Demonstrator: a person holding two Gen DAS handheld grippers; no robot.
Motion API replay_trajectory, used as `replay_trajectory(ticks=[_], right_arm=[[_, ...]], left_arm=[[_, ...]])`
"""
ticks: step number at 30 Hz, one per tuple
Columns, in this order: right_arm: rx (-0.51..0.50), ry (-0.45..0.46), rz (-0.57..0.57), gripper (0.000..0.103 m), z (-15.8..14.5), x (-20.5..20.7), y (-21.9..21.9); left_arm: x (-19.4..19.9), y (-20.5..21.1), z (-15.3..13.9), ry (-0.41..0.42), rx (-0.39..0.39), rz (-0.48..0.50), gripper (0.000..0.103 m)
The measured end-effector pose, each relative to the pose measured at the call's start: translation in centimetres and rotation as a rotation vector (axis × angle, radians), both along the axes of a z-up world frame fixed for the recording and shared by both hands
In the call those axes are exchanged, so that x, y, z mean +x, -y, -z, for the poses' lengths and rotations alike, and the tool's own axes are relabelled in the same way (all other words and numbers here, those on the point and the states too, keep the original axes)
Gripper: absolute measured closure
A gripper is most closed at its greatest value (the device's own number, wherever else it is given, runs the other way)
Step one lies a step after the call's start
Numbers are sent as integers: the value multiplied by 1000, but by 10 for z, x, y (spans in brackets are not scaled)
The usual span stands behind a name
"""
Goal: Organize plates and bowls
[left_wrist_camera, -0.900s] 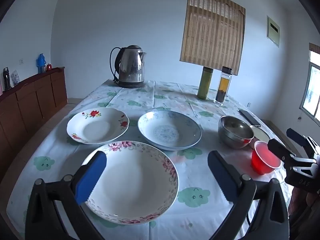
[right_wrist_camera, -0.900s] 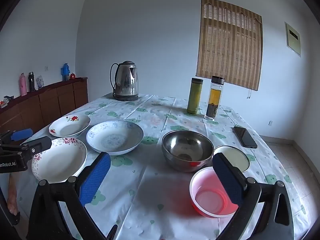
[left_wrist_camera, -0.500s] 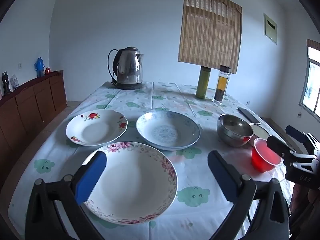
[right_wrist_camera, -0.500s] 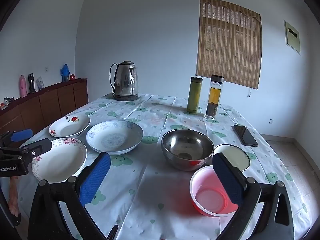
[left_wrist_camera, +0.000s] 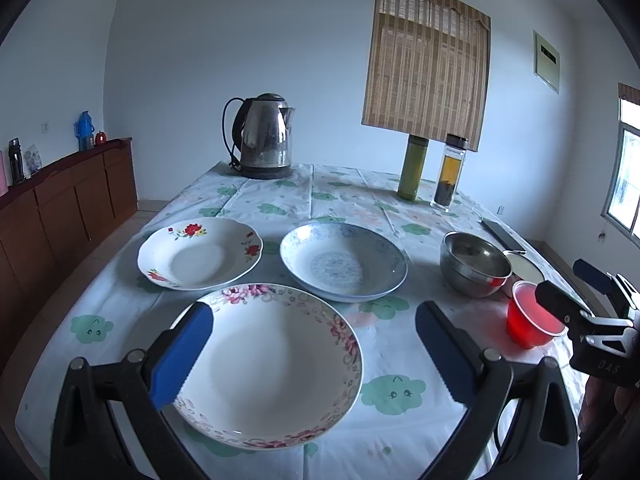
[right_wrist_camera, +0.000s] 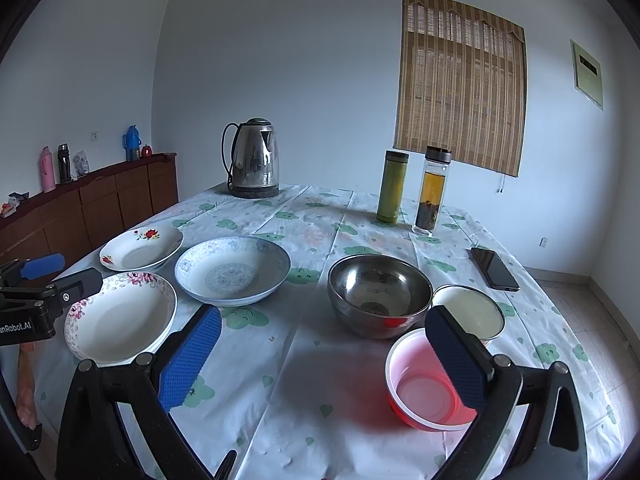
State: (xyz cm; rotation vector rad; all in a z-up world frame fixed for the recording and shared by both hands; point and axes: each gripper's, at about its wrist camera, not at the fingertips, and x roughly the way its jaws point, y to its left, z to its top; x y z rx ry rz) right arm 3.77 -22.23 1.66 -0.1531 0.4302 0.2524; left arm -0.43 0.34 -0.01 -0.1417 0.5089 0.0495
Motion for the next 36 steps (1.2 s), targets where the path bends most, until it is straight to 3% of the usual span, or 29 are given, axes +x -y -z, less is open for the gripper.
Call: replay_trajectory(ticks=[36], right_arm=[[-1, -12, -8, 1, 2, 0, -5]], left_arm=[[1, -1, -1, 5, -3, -5, 0]])
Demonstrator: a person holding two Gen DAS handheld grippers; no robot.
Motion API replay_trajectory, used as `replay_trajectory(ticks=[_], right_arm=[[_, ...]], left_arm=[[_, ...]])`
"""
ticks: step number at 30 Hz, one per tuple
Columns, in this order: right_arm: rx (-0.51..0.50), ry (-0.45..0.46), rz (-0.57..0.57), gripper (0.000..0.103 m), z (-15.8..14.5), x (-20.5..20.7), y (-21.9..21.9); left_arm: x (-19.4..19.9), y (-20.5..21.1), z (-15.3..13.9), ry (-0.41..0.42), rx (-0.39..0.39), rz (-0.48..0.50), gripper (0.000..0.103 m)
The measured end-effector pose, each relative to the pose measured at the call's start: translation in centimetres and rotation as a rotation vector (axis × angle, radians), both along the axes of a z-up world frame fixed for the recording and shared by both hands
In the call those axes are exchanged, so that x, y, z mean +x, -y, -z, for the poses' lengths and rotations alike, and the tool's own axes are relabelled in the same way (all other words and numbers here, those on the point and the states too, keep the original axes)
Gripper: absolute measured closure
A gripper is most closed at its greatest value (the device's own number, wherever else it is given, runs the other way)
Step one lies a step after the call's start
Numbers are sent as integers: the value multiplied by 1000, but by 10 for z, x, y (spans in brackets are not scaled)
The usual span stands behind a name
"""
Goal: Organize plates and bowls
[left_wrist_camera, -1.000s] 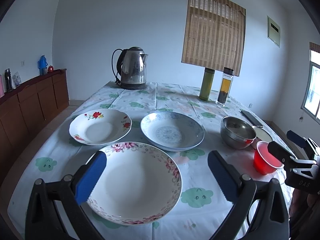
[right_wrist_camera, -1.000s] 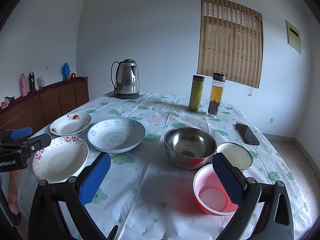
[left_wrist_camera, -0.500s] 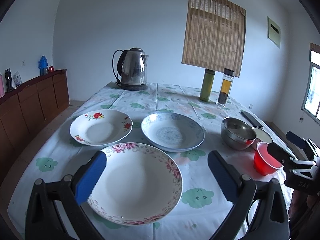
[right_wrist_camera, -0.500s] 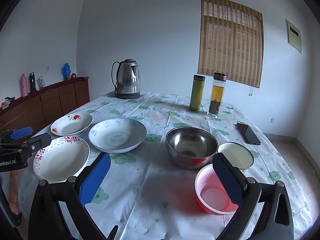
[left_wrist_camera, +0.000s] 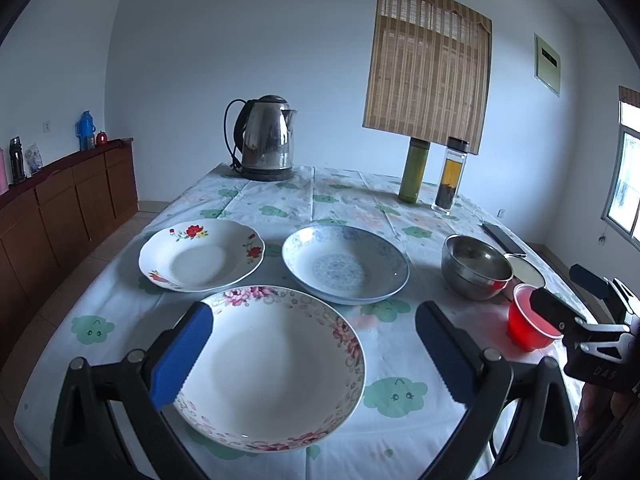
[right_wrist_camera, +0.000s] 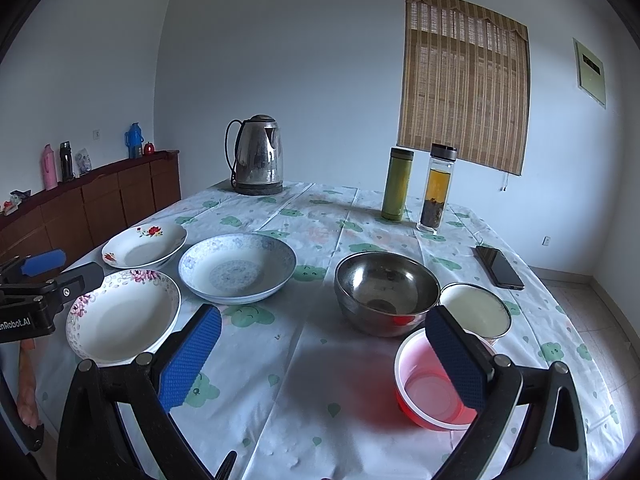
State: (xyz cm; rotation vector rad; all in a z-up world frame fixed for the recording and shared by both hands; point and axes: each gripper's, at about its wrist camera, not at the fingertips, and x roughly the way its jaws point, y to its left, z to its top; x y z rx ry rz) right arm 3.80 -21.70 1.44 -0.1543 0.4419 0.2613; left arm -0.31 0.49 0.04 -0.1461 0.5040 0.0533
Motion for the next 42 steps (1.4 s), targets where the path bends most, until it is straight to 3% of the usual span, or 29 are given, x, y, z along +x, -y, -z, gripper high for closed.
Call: replay_trajectory(ticks=[12, 23, 26, 32, 36, 42], right_arm=[[128, -49, -61, 1, 3, 9, 4], [103, -115, -178, 1, 18, 26, -37], [79, -146, -227, 10, 24, 35, -56], [18, -261, -338, 32, 42, 57, -99], [3, -334, -387, 58, 54, 74, -119], [-38, -388, -422, 62, 69, 85, -137]], left_arm=[[4, -12, 5, -15, -17, -15, 0], [7, -56, 28, -71, -25, -108, 5], [11, -67, 36, -104, -33, -123, 13], [17, -87, 58, -183, -77, -137, 43], [21, -94, 71, -228, -92, -138, 63], [25, -100, 81, -272, -122, -138, 72]])
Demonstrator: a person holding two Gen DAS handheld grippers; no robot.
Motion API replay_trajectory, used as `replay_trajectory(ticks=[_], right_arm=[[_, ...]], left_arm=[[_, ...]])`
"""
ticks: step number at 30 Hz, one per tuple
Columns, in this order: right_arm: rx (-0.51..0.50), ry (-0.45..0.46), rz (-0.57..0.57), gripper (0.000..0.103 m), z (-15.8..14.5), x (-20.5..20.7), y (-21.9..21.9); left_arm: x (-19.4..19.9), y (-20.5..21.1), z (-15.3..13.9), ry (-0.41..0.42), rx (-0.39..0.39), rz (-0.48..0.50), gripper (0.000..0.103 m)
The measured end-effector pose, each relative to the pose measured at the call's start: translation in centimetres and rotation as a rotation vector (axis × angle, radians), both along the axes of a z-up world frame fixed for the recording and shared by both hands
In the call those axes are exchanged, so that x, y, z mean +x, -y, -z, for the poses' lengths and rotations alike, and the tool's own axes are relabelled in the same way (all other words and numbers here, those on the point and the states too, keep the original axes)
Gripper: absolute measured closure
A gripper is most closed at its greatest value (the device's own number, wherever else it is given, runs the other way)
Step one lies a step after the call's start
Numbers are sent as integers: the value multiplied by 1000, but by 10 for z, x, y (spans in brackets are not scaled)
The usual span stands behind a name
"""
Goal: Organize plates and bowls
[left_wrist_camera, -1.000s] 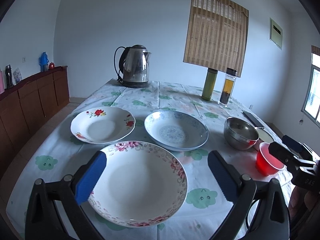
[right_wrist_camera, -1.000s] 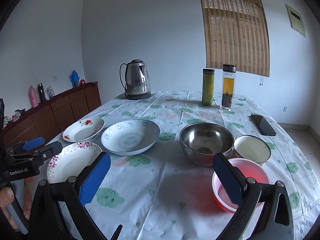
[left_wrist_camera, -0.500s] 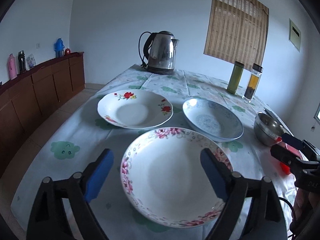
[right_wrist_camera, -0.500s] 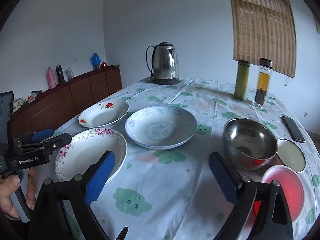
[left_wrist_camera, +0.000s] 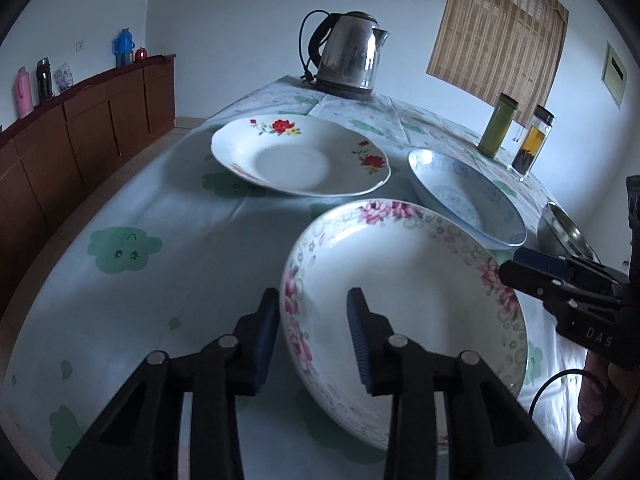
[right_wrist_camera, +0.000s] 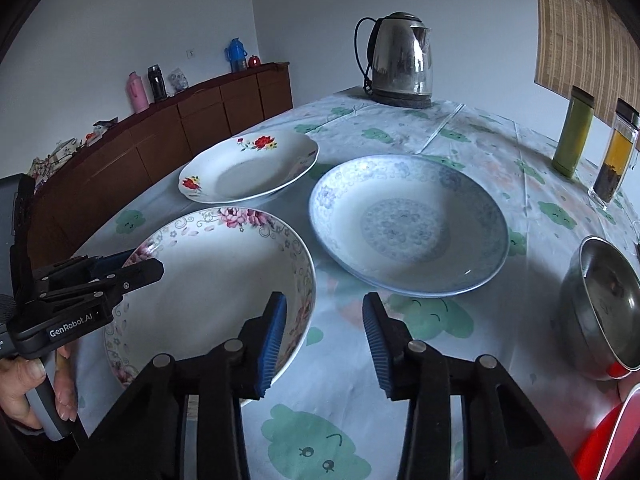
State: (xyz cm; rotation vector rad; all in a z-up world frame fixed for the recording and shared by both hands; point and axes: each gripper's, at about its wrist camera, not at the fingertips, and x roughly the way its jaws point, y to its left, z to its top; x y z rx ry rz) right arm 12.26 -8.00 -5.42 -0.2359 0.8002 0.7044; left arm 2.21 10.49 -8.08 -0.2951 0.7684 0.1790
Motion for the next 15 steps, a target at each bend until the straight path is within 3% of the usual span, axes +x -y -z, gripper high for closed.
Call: replay_trajectory(ticks=[3, 9, 15], right_arm=[[-21, -16, -10, 73, 6, 3, -5], [-27, -60, -48, 81, 18, 4, -12], [-41, -24, -66, 86, 19, 0, -17]], left_arm=[[2, 0, 1, -13, -4, 2, 76], [6, 1, 4, -35, -29, 18, 77], [9, 4, 5, -41, -12, 19, 77]])
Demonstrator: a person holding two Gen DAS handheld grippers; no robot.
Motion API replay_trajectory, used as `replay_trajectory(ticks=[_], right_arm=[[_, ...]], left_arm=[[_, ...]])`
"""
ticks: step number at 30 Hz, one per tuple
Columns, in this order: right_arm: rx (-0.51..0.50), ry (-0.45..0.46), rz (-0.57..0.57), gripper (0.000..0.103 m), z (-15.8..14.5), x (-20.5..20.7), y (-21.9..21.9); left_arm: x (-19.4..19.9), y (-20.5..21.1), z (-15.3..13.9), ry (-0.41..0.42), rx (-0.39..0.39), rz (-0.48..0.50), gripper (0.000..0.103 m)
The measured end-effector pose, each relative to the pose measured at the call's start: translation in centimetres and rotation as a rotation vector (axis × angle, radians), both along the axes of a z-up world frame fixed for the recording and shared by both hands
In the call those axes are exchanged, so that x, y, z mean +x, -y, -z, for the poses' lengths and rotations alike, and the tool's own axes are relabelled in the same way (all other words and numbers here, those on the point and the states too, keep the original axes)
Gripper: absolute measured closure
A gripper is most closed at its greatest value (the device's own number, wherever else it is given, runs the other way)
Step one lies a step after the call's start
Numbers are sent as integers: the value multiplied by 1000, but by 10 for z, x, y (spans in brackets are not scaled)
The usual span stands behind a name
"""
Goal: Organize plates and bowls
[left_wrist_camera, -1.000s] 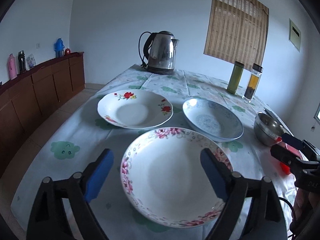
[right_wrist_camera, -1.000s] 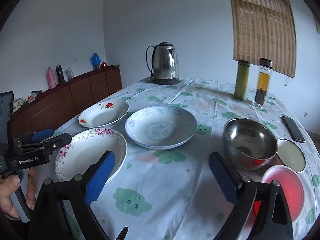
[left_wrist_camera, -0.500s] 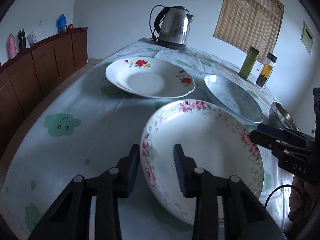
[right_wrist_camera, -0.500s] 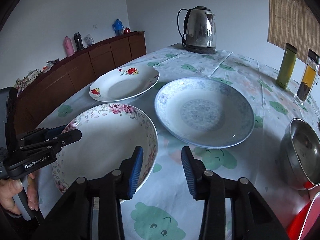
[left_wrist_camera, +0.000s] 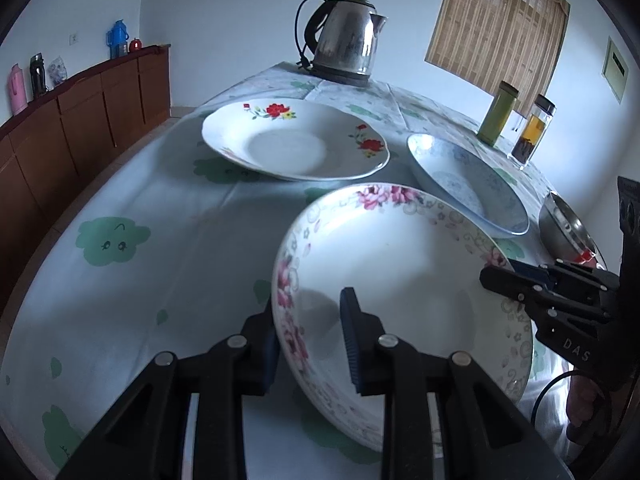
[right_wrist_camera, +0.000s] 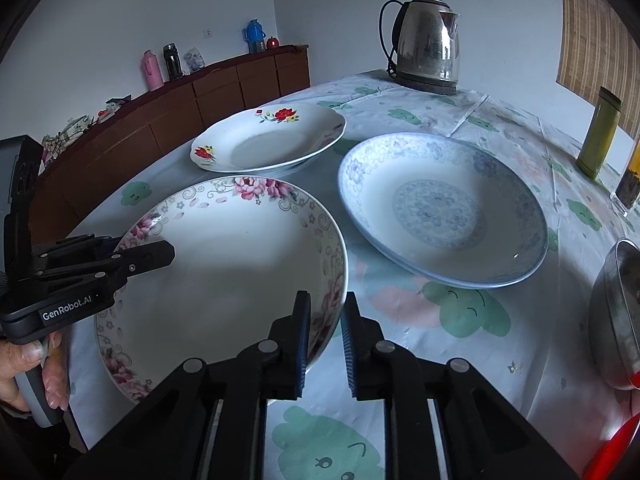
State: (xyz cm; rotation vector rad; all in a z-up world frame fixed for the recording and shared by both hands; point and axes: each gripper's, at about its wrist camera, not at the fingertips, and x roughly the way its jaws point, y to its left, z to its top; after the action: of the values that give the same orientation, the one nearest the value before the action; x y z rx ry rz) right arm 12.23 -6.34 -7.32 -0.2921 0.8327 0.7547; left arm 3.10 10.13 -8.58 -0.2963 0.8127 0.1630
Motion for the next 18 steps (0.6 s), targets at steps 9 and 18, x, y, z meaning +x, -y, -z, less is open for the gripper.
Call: replay_trajectory(ticks=[9, 18], right_arm=[[21, 17, -5, 86, 2, 0, 2], [68, 27, -4, 86, -8, -4, 6]], left_arm=[[-6, 0, -4, 43, 25, -18, 81], [-7, -3, -11, 83, 0, -30, 81]])
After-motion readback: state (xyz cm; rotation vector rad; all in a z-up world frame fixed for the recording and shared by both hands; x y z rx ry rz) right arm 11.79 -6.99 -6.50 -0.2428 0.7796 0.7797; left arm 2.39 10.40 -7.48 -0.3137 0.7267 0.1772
